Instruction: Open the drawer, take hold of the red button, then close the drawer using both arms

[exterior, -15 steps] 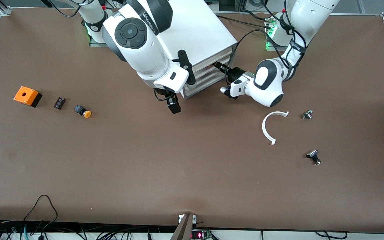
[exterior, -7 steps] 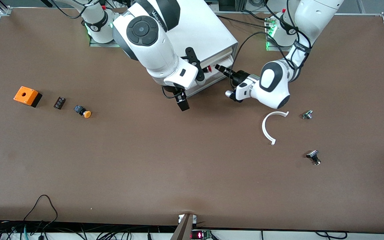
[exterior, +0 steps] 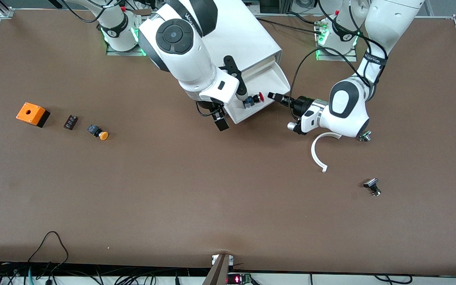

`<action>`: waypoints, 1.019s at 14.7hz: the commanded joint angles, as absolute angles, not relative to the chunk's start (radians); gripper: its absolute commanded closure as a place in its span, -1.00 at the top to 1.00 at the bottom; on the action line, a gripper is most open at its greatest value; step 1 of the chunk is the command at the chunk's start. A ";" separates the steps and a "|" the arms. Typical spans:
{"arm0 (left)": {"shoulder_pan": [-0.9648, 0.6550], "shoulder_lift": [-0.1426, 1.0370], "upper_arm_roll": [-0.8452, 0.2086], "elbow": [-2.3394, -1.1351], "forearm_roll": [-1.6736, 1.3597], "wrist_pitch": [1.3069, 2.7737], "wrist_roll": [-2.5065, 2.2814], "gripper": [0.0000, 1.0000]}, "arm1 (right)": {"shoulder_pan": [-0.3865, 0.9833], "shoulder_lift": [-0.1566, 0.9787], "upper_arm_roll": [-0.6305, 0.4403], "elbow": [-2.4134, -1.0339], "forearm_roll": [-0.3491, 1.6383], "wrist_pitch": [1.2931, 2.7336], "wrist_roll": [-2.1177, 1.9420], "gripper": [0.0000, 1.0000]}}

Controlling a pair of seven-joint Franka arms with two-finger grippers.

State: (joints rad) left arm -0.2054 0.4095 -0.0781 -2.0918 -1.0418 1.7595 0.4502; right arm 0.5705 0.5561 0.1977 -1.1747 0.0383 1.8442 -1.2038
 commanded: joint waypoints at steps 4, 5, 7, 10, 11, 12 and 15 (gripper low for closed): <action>-0.192 0.410 -0.044 -2.013 -0.937 1.868 0.374 -1.00 | 0.612 0.606 0.181 -1.134 0.060 1.897 -1.152 1.00; -0.189 0.411 -0.041 -2.011 -0.937 1.868 0.374 -1.00 | 0.612 0.610 0.181 -1.134 0.060 1.908 -1.152 1.00; -0.187 0.413 -0.029 -2.010 -0.937 1.868 0.374 -0.94 | 0.627 0.623 0.183 -1.134 0.060 1.930 -1.149 1.00; -0.167 0.403 -0.026 -2.002 -0.939 1.868 0.373 0.93 | 0.650 0.637 0.183 -1.134 0.060 1.954 -1.146 1.00; -0.157 0.396 -0.023 -2.002 -0.939 1.868 0.376 1.00 | 0.663 0.641 0.183 -1.134 0.058 1.966 -1.146 1.00; -0.153 0.385 -0.014 -2.000 -0.939 1.868 0.376 1.00 | 0.670 0.649 0.181 -1.134 0.058 1.974 -1.146 1.00; -0.144 0.342 0.027 -1.987 -0.890 1.859 0.361 1.00 | 0.705 0.672 0.178 -1.134 0.054 1.993 -1.121 1.00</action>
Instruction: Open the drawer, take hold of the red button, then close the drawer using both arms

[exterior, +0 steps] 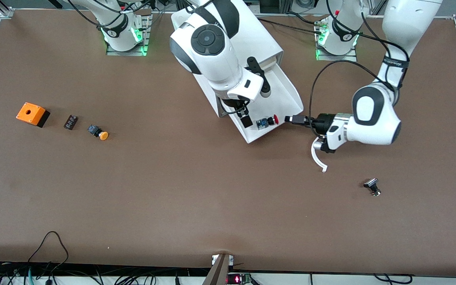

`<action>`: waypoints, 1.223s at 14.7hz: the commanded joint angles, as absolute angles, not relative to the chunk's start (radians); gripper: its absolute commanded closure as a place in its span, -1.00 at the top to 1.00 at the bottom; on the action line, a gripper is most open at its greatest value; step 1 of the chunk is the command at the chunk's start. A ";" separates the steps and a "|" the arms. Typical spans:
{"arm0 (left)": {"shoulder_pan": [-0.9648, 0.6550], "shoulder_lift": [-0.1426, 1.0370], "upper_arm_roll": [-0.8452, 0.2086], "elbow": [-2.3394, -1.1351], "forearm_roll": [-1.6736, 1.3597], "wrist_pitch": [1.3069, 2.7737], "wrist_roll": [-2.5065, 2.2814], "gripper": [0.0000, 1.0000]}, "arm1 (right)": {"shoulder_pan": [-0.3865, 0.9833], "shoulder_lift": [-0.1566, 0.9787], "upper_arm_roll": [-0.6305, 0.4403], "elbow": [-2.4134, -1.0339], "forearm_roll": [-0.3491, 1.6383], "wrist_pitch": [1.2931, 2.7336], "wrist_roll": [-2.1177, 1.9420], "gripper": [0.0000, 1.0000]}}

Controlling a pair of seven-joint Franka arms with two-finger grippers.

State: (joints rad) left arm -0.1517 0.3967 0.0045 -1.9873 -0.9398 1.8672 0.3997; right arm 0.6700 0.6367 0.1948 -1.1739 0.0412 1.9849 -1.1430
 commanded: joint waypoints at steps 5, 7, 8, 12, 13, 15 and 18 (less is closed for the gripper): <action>-0.089 0.198 0.051 -1.956 -0.568 1.859 0.238 1.00 | 0.798 0.725 0.094 -1.134 0.052 2.029 -1.127 1.00; -0.077 0.137 0.051 -1.953 -0.435 1.859 0.203 1.00 | 0.808 0.738 0.094 -1.134 0.055 2.033 -1.115 1.00; -0.068 0.111 0.051 -1.953 -0.369 1.859 0.202 1.00 | 0.821 0.747 0.091 -1.132 0.055 2.036 -1.111 1.00; -0.046 -0.001 0.049 -1.953 -0.156 1.847 0.198 1.00 | 0.856 0.776 0.066 -1.132 0.054 2.097 -1.072 1.00; -0.045 -0.024 0.051 -1.951 -0.106 1.836 0.198 1.00 | 0.861 0.779 0.060 -1.132 0.054 2.115 -1.071 1.00; -0.035 -0.057 0.051 -1.936 -0.022 1.819 0.199 1.00 | 0.862 0.787 0.048 -1.132 0.054 2.146 -1.072 1.00; -0.023 -0.058 0.052 -1.867 0.021 1.763 0.201 1.00 | 0.862 0.802 0.046 -1.132 0.054 2.180 -1.074 1.00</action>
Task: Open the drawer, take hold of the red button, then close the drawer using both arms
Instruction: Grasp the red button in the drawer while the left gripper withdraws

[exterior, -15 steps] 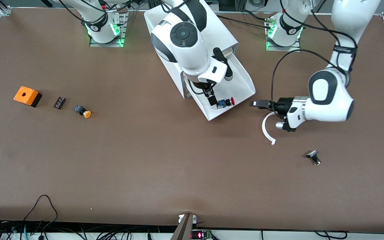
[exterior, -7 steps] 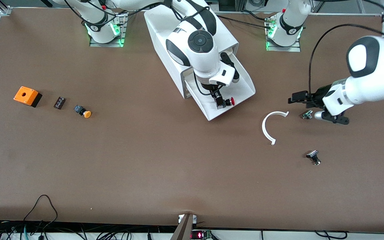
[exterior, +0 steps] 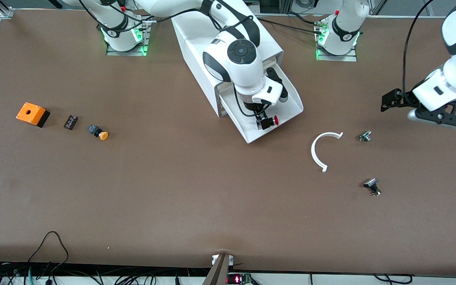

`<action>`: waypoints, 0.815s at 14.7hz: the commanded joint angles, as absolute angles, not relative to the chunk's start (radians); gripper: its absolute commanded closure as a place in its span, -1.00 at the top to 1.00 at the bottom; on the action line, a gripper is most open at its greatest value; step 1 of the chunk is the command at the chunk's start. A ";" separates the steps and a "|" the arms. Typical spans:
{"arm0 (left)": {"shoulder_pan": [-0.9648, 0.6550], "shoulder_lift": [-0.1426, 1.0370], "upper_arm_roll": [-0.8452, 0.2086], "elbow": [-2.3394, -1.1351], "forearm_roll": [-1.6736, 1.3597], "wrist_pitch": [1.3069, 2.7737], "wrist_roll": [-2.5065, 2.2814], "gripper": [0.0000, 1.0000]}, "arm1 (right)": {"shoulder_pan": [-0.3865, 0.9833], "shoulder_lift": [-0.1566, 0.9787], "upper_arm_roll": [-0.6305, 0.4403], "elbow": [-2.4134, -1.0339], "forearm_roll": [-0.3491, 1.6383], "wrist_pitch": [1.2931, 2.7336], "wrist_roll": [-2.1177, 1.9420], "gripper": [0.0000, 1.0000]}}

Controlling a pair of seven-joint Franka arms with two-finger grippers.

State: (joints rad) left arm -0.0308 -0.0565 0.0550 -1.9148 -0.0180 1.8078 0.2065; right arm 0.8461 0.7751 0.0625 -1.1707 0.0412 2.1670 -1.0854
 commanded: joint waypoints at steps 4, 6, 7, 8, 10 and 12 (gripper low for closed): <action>-0.017 -0.058 0.052 -1.842 0.095 1.766 0.201 1.00 | 0.871 0.818 0.031 -1.132 0.055 2.200 -1.072 1.00; 0.005 -0.061 0.055 -1.826 0.095 1.769 0.212 1.00 | 0.879 0.822 0.025 -1.134 0.057 2.198 -1.071 1.00; 0.005 -0.061 0.054 -1.822 0.097 1.769 0.201 1.00 | 0.885 0.824 0.025 -1.134 0.058 2.195 -1.068 1.00; 0.005 -0.066 0.052 -1.822 0.100 1.758 0.199 1.00 | 0.887 0.825 0.025 -1.134 0.058 2.192 -1.065 1.00; 0.005 -0.081 0.054 -1.824 0.100 1.743 0.195 1.00 | 0.897 0.825 0.023 -1.134 0.057 2.186 -1.062 1.00; 0.005 -0.087 0.054 -1.822 0.097 1.738 0.166 1.00 | 0.899 0.831 0.023 -1.134 0.058 2.192 -1.060 1.00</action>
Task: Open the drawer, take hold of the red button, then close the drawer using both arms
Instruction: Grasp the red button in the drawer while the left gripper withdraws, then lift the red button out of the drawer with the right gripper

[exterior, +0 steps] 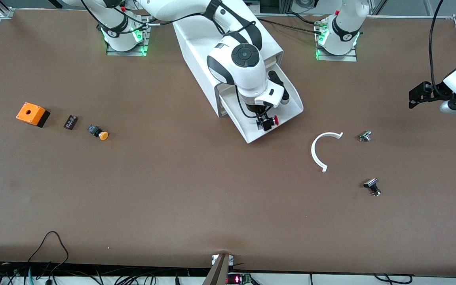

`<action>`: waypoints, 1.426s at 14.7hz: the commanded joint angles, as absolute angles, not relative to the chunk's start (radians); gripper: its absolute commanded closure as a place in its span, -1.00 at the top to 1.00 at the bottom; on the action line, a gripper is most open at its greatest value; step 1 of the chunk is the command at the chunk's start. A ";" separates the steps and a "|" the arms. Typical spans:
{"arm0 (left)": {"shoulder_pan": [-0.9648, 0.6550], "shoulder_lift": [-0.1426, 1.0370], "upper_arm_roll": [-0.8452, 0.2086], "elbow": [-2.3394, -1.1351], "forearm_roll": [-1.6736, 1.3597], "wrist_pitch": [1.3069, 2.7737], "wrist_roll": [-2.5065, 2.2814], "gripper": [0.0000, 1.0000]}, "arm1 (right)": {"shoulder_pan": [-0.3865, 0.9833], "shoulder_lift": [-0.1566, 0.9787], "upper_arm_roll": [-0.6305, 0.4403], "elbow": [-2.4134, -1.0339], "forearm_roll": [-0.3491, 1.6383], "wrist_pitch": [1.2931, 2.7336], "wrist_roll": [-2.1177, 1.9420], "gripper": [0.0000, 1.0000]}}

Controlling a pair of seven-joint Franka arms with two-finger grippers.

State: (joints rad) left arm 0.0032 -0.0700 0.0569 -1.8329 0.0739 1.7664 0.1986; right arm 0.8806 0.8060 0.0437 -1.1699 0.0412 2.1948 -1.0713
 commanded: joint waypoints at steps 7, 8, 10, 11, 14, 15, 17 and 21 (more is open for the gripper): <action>0.005 -0.086 0.052 -1.798 0.092 1.681 0.068 1.00 | 0.913 0.836 0.005 -1.135 0.055 2.227 -1.060 0.20; 0.005 -0.084 0.054 -1.798 0.094 1.681 0.057 1.00 | 0.916 0.836 0.003 -1.134 0.055 2.229 -1.052 0.11; 0.008 -0.078 0.054 -1.798 0.087 1.684 0.026 1.00 | 0.923 0.838 0.003 -1.135 0.054 2.244 -1.052 -0.09; 0.008 -0.069 0.054 -1.784 0.087 1.683 -0.006 1.00 | 0.926 0.838 0.002 -1.135 0.054 2.247 -1.051 -0.15; 0.009 -0.063 0.052 -1.766 0.086 1.667 -0.014 1.00 | 0.927 0.835 0.002 -1.135 0.057 2.244 -1.049 -0.25; 0.009 -0.057 0.052 -1.753 0.086 1.666 -0.015 1.00 | 0.927 0.834 0.002 -1.134 0.057 2.243 -1.049 -0.28; 0.009 -0.040 0.052 -1.733 0.089 1.663 -0.009 1.00 | 0.925 0.830 0.000 -1.134 0.058 2.241 -1.029 -0.41; 0.009 -0.028 0.048 -1.726 0.092 1.652 -0.018 1.00 | 0.928 0.830 -0.005 -1.134 0.057 2.240 -1.002 -0.65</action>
